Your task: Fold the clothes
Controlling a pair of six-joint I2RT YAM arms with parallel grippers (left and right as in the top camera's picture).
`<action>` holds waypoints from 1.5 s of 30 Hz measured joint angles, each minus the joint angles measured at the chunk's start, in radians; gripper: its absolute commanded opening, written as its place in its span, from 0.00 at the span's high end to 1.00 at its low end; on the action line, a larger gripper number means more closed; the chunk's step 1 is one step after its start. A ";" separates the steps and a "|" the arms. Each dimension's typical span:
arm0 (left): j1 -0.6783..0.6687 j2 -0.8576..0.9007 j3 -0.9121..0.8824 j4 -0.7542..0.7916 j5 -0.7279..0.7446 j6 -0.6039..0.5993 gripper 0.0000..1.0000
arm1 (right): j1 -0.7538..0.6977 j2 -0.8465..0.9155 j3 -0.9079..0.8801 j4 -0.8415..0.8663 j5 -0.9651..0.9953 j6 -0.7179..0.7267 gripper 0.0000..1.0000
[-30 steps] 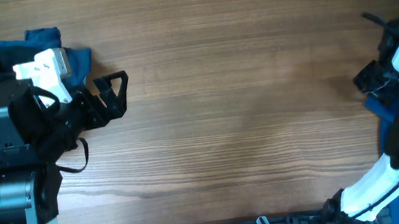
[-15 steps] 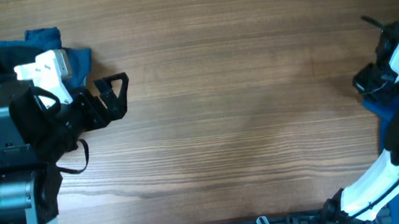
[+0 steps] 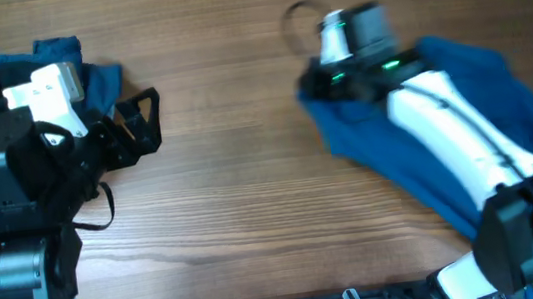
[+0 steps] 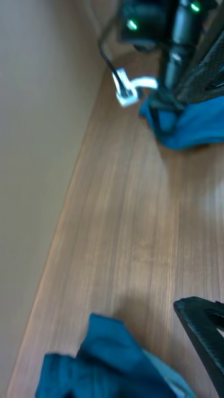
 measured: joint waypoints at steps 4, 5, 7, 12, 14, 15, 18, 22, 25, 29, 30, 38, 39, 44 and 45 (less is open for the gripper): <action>0.000 -0.026 0.000 0.000 -0.051 0.000 0.00 | 0.284 0.047 -0.004 0.086 0.003 0.014 0.80; 0.000 -0.029 0.000 0.000 -0.055 0.000 0.00 | 0.312 0.050 -0.006 0.090 0.010 0.019 0.67; 0.000 -0.031 0.000 -0.009 -0.059 0.000 0.00 | 0.370 0.051 -0.010 0.107 0.048 0.012 0.47; 0.000 -0.028 0.000 -0.031 -0.058 0.000 0.04 | 0.309 0.025 -0.009 0.051 0.127 -0.032 0.34; -0.005 -0.008 0.000 -0.034 -0.041 0.001 0.14 | 0.179 -0.011 -0.008 0.009 0.145 -0.037 0.36; -0.011 0.005 0.001 -0.034 -0.031 -0.002 0.19 | 0.113 -0.024 -0.008 -0.011 0.149 -0.038 0.36; -0.083 0.073 0.002 -0.035 -0.013 0.003 0.31 | -0.071 -0.051 -0.007 -0.083 0.142 -0.055 0.35; -0.250 0.219 0.003 -0.031 0.001 0.029 0.25 | -0.243 -0.053 -0.007 -0.151 0.123 -0.075 0.36; -0.397 0.374 0.003 0.024 0.001 0.072 0.26 | -0.366 -0.063 -0.007 -0.170 0.084 -0.087 0.36; -0.527 0.608 0.004 0.194 -0.010 0.111 0.31 | -0.475 -0.129 -0.007 -0.197 0.066 -0.120 0.69; -0.545 0.660 0.004 0.240 -0.013 0.116 0.34 | -0.496 -0.156 -0.006 -0.225 0.069 -0.118 0.72; -0.613 0.951 0.004 0.498 -0.025 0.164 0.59 | -0.623 -0.204 -0.036 -0.480 0.281 0.081 0.91; -0.620 0.977 0.004 0.518 -0.025 0.172 0.63 | -0.642 -0.203 -0.050 -0.479 0.296 0.097 0.91; -0.638 1.073 0.004 0.548 -0.029 0.198 0.96 | -0.758 -0.202 -0.159 -0.475 0.329 0.140 0.90; -0.638 1.085 0.004 0.547 -0.040 0.207 0.96 | -0.779 -0.202 -0.187 -0.472 0.332 0.143 0.90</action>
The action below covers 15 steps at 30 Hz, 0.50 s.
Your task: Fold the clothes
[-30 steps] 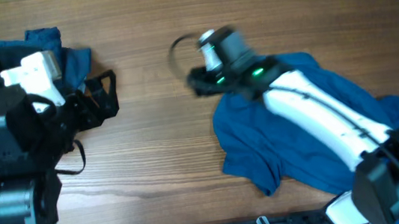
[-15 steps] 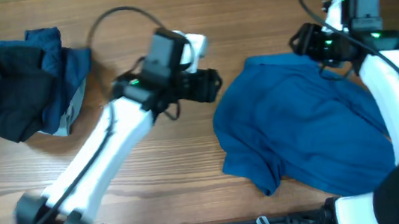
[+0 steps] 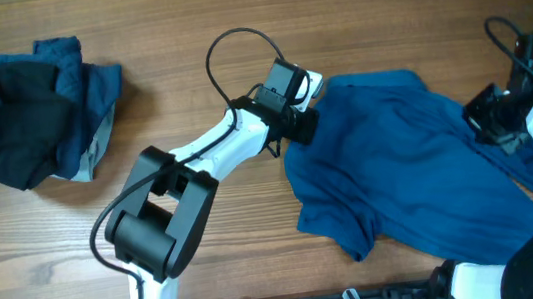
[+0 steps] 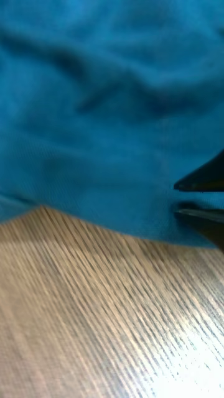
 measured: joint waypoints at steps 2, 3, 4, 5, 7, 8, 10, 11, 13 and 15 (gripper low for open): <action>0.000 0.007 0.000 -0.011 -0.043 -0.001 0.96 | -0.031 0.000 -0.052 0.019 -0.008 0.002 0.90; 0.000 0.007 0.000 -0.018 -0.062 -0.001 0.96 | -0.040 0.000 -0.075 0.027 -0.016 0.002 0.90; 0.000 0.007 0.000 -0.030 -0.089 -0.001 0.96 | -0.047 0.000 -0.103 0.038 -0.023 0.002 0.90; 0.000 0.008 0.000 -0.040 -0.104 -0.001 0.96 | -0.050 0.000 -0.127 0.049 -0.026 0.002 0.90; 0.000 0.010 0.000 -0.060 -0.139 0.003 0.96 | -0.051 0.000 -0.173 0.070 -0.034 0.002 0.90; 0.000 0.011 0.002 -0.068 -0.159 0.006 0.96 | -0.051 0.000 -0.196 0.084 -0.038 0.002 0.90; -0.002 0.013 0.012 -0.097 -0.222 0.004 0.96 | -0.055 0.000 -0.246 0.136 -0.041 0.022 0.91; -0.002 0.015 0.019 -0.110 -0.257 -0.007 0.96 | -0.064 0.000 -0.274 0.174 -0.043 0.038 0.94; 0.000 0.016 0.023 -0.118 -0.293 -0.023 0.96 | -0.090 0.001 -0.311 0.227 -0.045 0.058 0.96; 0.002 0.016 0.024 -0.124 -0.314 -0.029 0.96 | -0.118 0.001 -0.333 0.267 -0.045 0.066 0.96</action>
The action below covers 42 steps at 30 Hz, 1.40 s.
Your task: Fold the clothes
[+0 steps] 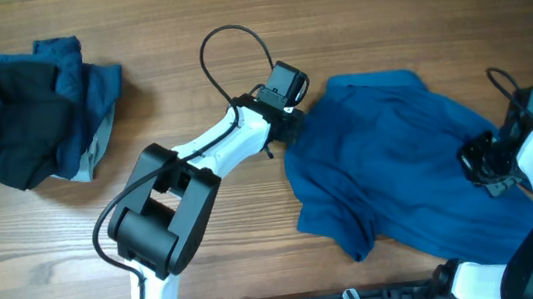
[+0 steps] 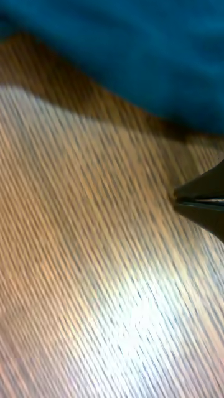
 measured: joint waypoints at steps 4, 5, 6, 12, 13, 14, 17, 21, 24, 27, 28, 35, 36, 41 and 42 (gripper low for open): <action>0.001 -0.001 0.001 -0.008 -0.023 -0.003 0.94 | -0.019 0.005 -0.039 0.245 -0.032 0.000 0.96; 0.001 -0.004 0.001 -0.015 -0.028 -0.003 0.93 | -0.008 0.011 -0.040 0.319 -0.053 -0.005 0.96; 0.002 -0.008 0.000 -0.029 -0.034 -0.004 0.91 | 0.011 0.022 -0.040 0.403 -0.069 -0.005 0.96; 0.004 -0.137 -0.008 -0.139 -0.046 -0.016 0.66 | 0.177 0.137 -0.041 0.692 -0.145 0.003 0.96; 0.004 -0.179 -0.008 -0.168 -0.047 -0.021 0.58 | 0.187 0.146 -0.040 0.689 -0.163 0.003 0.96; 0.004 -0.212 -0.008 -0.189 -0.049 -0.019 0.46 | 0.185 0.148 -0.039 0.685 -0.182 -0.002 0.96; 0.008 -0.304 -0.008 -0.224 -0.050 -0.020 0.21 | 0.124 0.124 0.015 0.565 -0.256 -0.029 0.92; 0.010 -0.415 -0.008 -0.229 -0.054 -0.029 0.03 | 0.010 -0.025 0.058 0.351 -0.298 -0.071 0.30; 0.010 -0.470 -0.008 -0.229 -0.053 -0.045 0.01 | -0.006 -0.075 0.067 0.309 -0.296 -0.106 0.17; 0.010 -0.483 -0.008 -0.233 -0.053 -0.045 0.01 | -0.004 -0.041 0.067 0.346 -0.229 -0.116 0.16; 0.010 -0.483 -0.008 -0.250 -0.053 -0.045 0.01 | -0.005 -0.013 0.067 0.380 -0.201 -0.130 0.16; 0.010 -0.483 -0.008 -0.270 -0.053 -0.045 0.00 | 0.000 0.190 0.069 0.495 -0.176 -0.245 0.59; 0.010 -0.483 -0.008 -0.269 -0.053 -0.045 0.00 | 0.006 0.210 0.069 0.492 -0.174 -0.257 0.75; 0.010 -0.483 -0.008 -0.270 -0.053 -0.045 0.00 | 0.097 0.230 0.069 0.497 -0.173 -0.258 0.96; 0.010 -0.483 -0.008 -0.270 -0.053 -0.045 0.00 | 0.117 0.231 0.068 0.524 -0.178 -0.258 0.96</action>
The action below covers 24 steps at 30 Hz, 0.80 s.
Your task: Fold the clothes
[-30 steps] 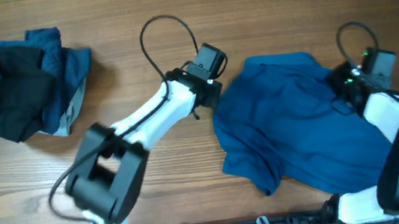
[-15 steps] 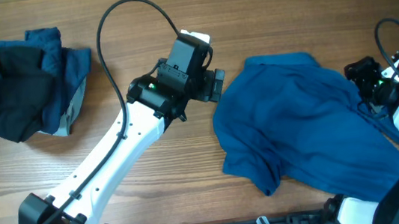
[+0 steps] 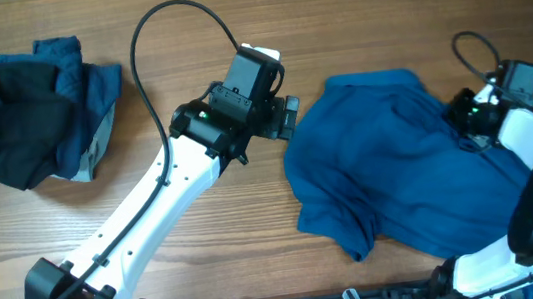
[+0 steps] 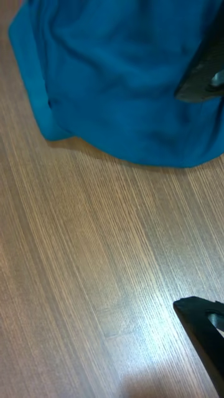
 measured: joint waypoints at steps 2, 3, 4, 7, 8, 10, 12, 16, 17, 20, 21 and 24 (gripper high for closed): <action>0.000 0.000 0.000 0.000 0.000 0.000 0.00 | 0.056 0.001 0.001 0.095 -0.069 -0.020 0.96; 0.000 0.000 0.000 0.000 0.000 0.000 0.00 | 0.078 0.003 0.002 0.145 -0.115 -0.032 0.96; 0.000 0.000 0.000 0.000 0.000 0.000 0.00 | 0.108 0.005 0.009 0.187 -0.154 -0.040 0.96; 0.000 0.000 0.000 0.000 0.000 0.000 0.00 | 0.224 0.005 0.035 0.282 -0.229 -0.056 0.96; 0.000 0.000 0.000 0.000 0.000 0.000 0.00 | 0.283 0.005 0.046 0.320 -0.242 -0.059 0.95; 0.000 0.000 0.000 0.000 0.000 -0.009 0.00 | 0.391 0.008 0.080 0.349 -0.251 -0.061 0.87; 0.000 0.000 0.000 0.001 0.001 -0.023 0.00 | 0.453 0.009 0.111 0.348 -0.249 -0.062 0.36; 0.000 0.001 0.000 0.001 0.068 -0.034 0.00 | 0.473 0.009 0.169 0.338 -0.222 -0.064 0.21; 0.000 0.003 0.000 0.001 0.087 -0.035 0.00 | 0.452 0.006 0.175 0.320 -0.215 -0.055 0.20; 0.000 0.061 0.000 0.013 0.126 -0.033 0.00 | 0.335 -0.039 0.178 0.165 -0.204 -0.036 0.20; 0.000 0.090 0.000 0.030 0.129 -0.031 0.00 | 0.305 -0.062 0.178 0.112 -0.200 -0.033 0.20; 0.000 0.232 0.000 0.110 0.132 -0.021 0.00 | 0.214 -0.154 0.179 -0.056 -0.193 -0.030 0.19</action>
